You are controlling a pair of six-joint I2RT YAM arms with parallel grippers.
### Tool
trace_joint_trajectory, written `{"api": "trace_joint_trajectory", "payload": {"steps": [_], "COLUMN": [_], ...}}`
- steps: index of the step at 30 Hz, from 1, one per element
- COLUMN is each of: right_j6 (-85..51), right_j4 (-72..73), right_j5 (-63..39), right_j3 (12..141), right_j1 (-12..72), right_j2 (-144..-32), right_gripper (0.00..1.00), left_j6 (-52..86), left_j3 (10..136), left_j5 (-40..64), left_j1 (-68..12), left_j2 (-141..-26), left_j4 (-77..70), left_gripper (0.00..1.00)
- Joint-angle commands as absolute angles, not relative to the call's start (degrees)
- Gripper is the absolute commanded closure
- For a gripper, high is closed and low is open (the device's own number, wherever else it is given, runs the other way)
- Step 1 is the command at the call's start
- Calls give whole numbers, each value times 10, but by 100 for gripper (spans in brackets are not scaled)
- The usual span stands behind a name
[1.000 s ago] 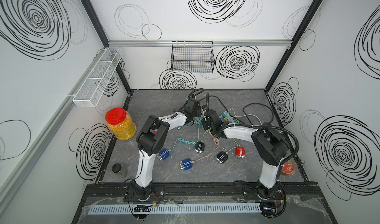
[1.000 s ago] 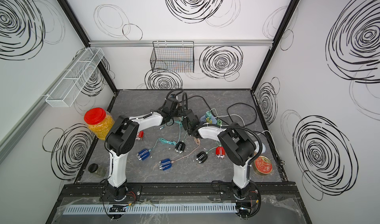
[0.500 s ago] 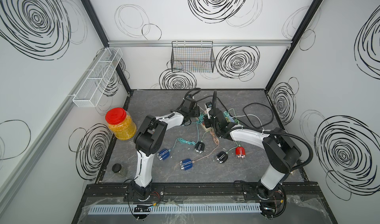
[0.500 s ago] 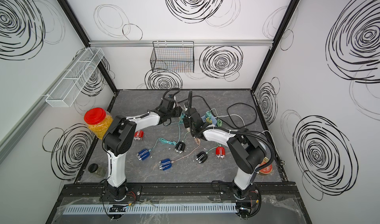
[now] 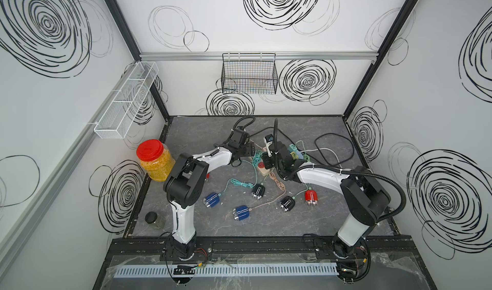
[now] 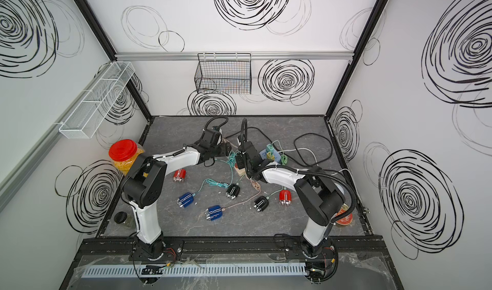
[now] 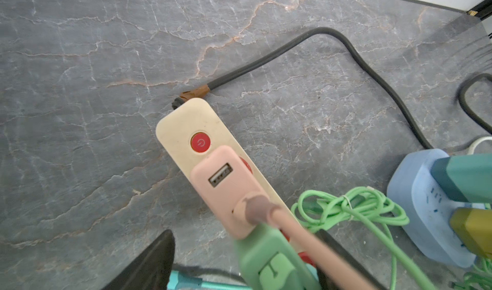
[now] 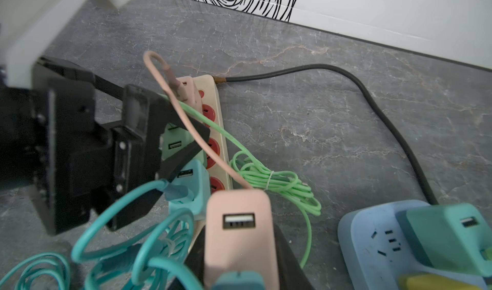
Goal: Unplug the electric shaver
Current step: Place the plug at the center of the board.
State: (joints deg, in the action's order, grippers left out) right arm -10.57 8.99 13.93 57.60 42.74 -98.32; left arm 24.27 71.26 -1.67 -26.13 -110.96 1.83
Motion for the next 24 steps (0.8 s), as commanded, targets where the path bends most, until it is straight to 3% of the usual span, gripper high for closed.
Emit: {"api": "trace_joint_trajectory", "payload": {"steps": [1, 10, 15, 24], "right_j6": [-128, -152, -168, -175], "right_j4": [59, 61, 105, 42], "right_j5": [125, 94, 38, 32], "right_j3": [565, 517, 474, 517], "right_j1": [430, 429, 419, 411], "right_j2": [-984, -950, -884, -803], "right_gripper": [100, 100, 100, 100], "left_j6": [212, 210, 220, 233], "left_j3": [678, 672, 665, 648], "left_j5": [-37, -15, -11, -2], "left_j1": [-263, -266, -265, -255], "left_j2": [-1112, -1107, -1083, -1057], "left_j4": [116, 76, 55, 35], "left_gripper": [15, 0, 1, 1]}}
